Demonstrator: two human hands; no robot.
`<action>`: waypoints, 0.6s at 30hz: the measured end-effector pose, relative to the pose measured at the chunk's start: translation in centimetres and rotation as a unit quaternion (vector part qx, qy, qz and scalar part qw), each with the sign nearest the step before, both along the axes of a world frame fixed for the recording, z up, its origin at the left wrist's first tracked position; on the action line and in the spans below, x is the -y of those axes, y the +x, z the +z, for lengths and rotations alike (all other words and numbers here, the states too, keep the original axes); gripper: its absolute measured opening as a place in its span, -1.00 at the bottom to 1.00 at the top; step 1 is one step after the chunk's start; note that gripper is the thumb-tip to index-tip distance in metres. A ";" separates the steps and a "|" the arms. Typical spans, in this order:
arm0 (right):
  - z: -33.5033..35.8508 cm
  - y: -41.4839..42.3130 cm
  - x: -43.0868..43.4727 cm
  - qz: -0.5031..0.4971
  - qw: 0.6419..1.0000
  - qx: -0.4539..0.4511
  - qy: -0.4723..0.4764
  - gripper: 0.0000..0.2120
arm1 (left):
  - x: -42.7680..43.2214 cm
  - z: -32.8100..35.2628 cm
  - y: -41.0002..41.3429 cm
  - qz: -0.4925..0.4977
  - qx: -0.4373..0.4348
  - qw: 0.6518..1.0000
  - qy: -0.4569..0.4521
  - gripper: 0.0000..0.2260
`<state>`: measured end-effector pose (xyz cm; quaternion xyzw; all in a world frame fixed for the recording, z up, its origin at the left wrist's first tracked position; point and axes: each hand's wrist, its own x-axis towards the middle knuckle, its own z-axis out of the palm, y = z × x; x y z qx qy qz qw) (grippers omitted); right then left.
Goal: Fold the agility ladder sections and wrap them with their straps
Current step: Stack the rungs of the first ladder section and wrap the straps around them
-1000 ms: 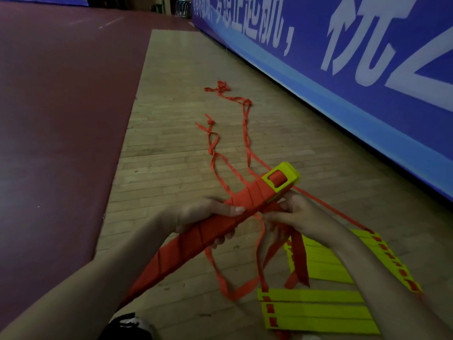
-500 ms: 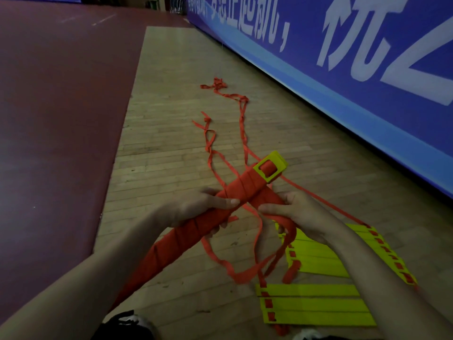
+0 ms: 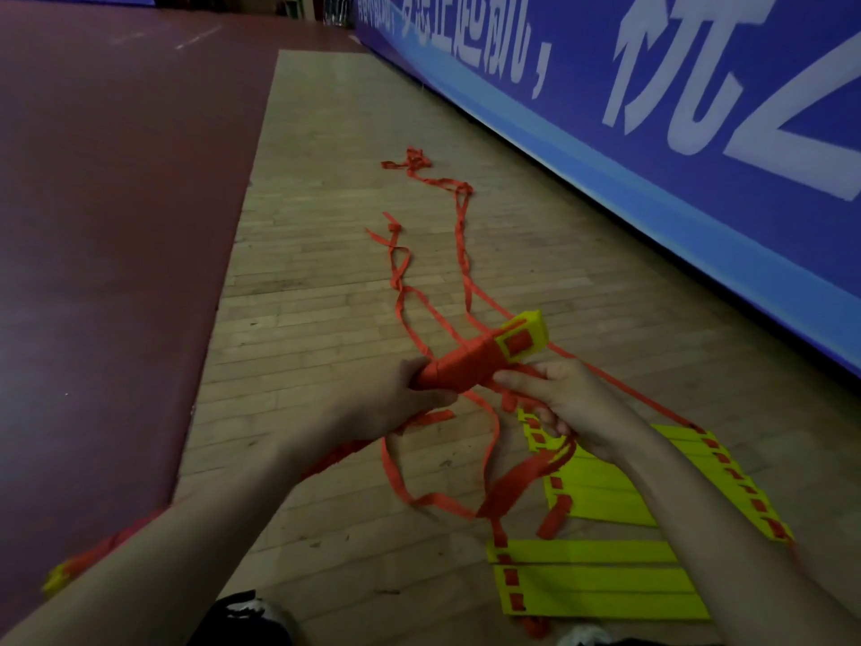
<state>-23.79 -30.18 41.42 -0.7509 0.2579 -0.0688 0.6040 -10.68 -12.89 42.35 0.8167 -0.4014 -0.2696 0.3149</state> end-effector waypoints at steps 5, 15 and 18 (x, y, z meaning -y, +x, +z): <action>0.0 1.4 -0.7 -0.120 0.989 0.041 0.076 -0.46 | 1.0 -1.8 -1.7 0.029 0.360 0.930 0.061 -0.62; -0.1 1.0 -1.0 -0.137 0.978 0.066 0.145 -0.41 | 0.7 -2.7 -1.3 -0.055 0.230 0.971 0.025 -0.44; 0.1 0.8 -1.8 -0.103 0.986 0.083 0.099 -0.37 | 0.3 -2.3 -1.0 -0.054 -0.081 0.993 -0.060 -0.62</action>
